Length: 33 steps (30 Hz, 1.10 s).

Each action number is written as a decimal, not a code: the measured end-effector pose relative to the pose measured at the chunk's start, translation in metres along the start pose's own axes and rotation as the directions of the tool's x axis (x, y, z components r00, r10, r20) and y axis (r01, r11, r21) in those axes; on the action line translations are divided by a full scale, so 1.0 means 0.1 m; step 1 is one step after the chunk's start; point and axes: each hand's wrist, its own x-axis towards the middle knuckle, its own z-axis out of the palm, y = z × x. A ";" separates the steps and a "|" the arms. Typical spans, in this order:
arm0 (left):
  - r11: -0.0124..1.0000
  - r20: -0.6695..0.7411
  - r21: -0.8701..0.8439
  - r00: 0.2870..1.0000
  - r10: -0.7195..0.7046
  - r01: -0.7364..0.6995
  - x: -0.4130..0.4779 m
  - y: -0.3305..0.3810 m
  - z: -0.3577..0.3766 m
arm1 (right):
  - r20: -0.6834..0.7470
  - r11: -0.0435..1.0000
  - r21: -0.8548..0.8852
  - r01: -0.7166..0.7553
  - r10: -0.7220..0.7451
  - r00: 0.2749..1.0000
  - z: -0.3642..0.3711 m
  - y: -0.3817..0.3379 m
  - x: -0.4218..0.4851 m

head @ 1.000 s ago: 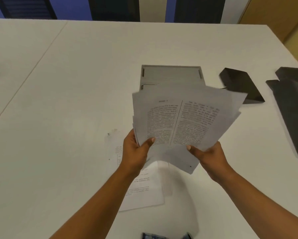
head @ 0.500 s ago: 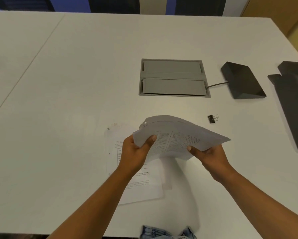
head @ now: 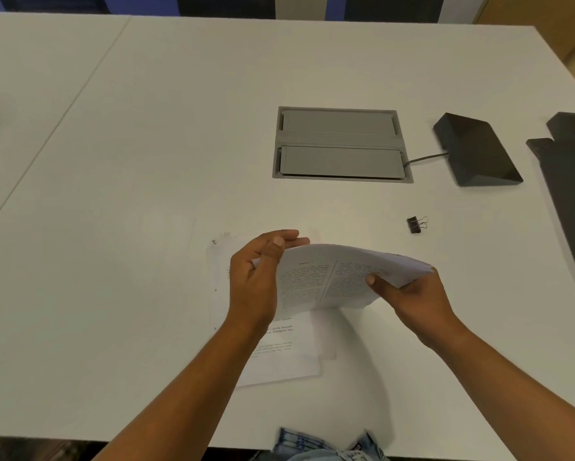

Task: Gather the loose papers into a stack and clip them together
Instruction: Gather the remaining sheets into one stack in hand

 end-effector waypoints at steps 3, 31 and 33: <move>1.000 0.019 0.011 1.000 0.012 -0.013 0.00 -0.01 -0.02 | 0.023 0.999 0.022 -0.025 0.025 0.999 -0.01 0.04 0.00; 0.937 0.016 0.136 0.945 -0.327 0.322 -0.30 -0.80 -0.21 | 0.088 0.965 -0.210 -0.154 0.175 0.981 0.09 0.52 -0.23; 0.929 0.037 0.143 0.936 -0.349 0.341 -0.26 -0.77 -0.24 | 0.094 0.956 -0.248 -0.156 0.184 0.978 0.01 0.52 -0.25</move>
